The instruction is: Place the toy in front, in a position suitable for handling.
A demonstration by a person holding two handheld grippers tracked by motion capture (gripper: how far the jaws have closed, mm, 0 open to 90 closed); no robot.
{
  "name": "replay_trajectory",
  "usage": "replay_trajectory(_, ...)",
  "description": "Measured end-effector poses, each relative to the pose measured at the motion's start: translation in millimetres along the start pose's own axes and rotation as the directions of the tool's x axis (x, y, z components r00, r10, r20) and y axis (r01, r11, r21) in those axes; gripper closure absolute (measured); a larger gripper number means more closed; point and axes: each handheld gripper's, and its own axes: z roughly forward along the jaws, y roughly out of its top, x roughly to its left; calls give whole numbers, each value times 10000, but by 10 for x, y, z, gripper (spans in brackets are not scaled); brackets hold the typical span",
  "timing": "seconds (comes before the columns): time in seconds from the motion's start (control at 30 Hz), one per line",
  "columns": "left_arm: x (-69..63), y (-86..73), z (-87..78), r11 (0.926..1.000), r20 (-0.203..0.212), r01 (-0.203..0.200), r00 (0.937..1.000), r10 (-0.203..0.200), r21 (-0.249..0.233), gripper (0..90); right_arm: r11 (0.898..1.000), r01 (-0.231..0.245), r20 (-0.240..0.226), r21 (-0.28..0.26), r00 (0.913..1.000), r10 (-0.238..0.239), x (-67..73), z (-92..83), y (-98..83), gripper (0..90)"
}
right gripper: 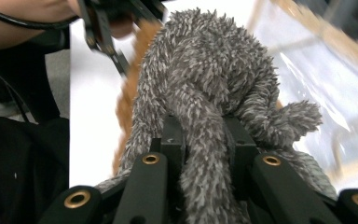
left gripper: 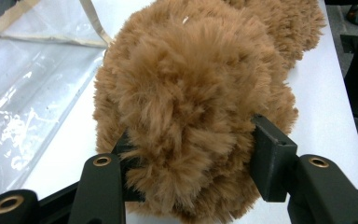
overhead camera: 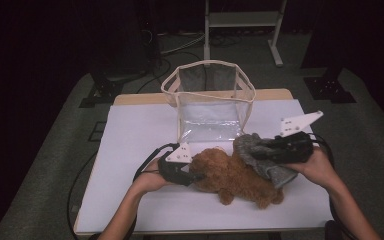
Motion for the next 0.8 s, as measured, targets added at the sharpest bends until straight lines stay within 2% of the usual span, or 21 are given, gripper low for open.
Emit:
replay_trajectory(0.1,-6,52,18,10000,7,-85,10000,85,28,472,9984,540,-255,157,9982,-536,46,177,225,734)
replay_trajectory(0.17,-5,65,25,9999,9,-138,9999,138,23,471,9955,781,-337,529,9965,-764,60,346,335,734)
replay_trajectory(0.27,-3,39,38,10000,36,-59,10000,59,-33,468,9876,923,-309,1273,9955,-891,31,546,327,732)
replay_trajectory(0.33,6,5,43,10000,30,2,10000,-2,7,461,9843,720,-203,1612,9974,-696,-11,602,231,733)
replay_trajectory(0.43,30,-44,58,9994,102,239,9997,-236,-231,432,9908,194,-167,1339,9997,-174,-95,550,59,734)
replay_trajectory(0.53,52,-70,58,9987,90,343,9994,-340,-364,363,9939,-178,-71,1085,9998,186,-106,463,-78,735)
replay_trajectory(0.6,59,-87,67,9988,47,387,9992,-386,-299,308,9955,-183,-58,935,9998,189,-95,422,-139,736)
replay_trajectory(0.7,81,-124,106,9975,79,667,9978,-665,-232,240,9955,-268,67,913,9996,263,-101,351,-206,736)
replay_trajectory(0.8,100,-143,144,9964,176,817,9965,-814,-206,183,9947,-504,92,900,9987,498,-123,286,-291,737)
